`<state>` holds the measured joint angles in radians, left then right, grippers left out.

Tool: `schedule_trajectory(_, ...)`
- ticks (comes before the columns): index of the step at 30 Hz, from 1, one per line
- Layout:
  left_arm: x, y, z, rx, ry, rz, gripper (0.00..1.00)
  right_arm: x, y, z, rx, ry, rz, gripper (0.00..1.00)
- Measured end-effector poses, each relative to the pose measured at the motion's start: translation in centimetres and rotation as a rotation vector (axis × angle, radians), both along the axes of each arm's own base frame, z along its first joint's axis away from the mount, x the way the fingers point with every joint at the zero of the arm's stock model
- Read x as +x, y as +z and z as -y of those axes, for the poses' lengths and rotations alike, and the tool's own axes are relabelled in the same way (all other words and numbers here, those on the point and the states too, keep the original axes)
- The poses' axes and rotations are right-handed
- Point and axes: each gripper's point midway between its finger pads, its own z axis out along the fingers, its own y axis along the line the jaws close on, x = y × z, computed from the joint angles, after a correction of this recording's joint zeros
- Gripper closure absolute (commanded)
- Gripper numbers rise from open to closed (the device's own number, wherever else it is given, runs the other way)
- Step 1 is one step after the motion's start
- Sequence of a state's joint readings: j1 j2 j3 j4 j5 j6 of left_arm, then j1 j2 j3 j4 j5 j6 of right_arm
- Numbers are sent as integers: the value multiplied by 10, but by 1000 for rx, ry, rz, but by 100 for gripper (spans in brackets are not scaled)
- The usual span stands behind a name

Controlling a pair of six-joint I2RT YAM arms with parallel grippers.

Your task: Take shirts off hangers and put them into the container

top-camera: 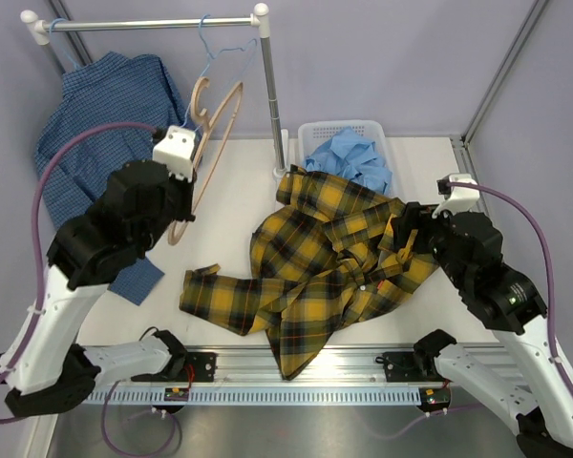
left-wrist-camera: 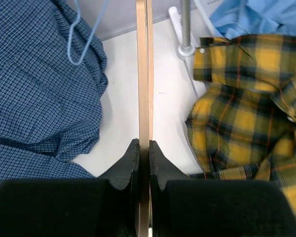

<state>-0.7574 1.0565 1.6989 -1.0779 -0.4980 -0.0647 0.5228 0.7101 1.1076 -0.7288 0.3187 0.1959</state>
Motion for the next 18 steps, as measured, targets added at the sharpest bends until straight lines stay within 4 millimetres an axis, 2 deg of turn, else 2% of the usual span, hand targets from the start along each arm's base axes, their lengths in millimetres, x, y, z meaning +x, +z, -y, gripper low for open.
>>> schedule_trajectory(5, 46, 7, 4, -14, 68, -13, 100, -4, 3, -2, 15, 19, 14, 19)
schedule_trajectory(13, 115, 37, 34, -82, 39, 24, 100, -9, 3, -1, 25, 28, 24, 10)
schedule_trajectory(14, 129, 42, 33, -96, 50, 36, 100, -9, 2, -1, 26, 30, 22, 8)
schedule_trajectory(15, 136, 45, 33, -106, 52, 43, 100, -9, 1, -1, 26, 31, 21, 4)
schedule_trajectory(18, 157, 48, 30, -126, 57, 49, 100, -10, -1, -3, 26, 40, 17, 0)
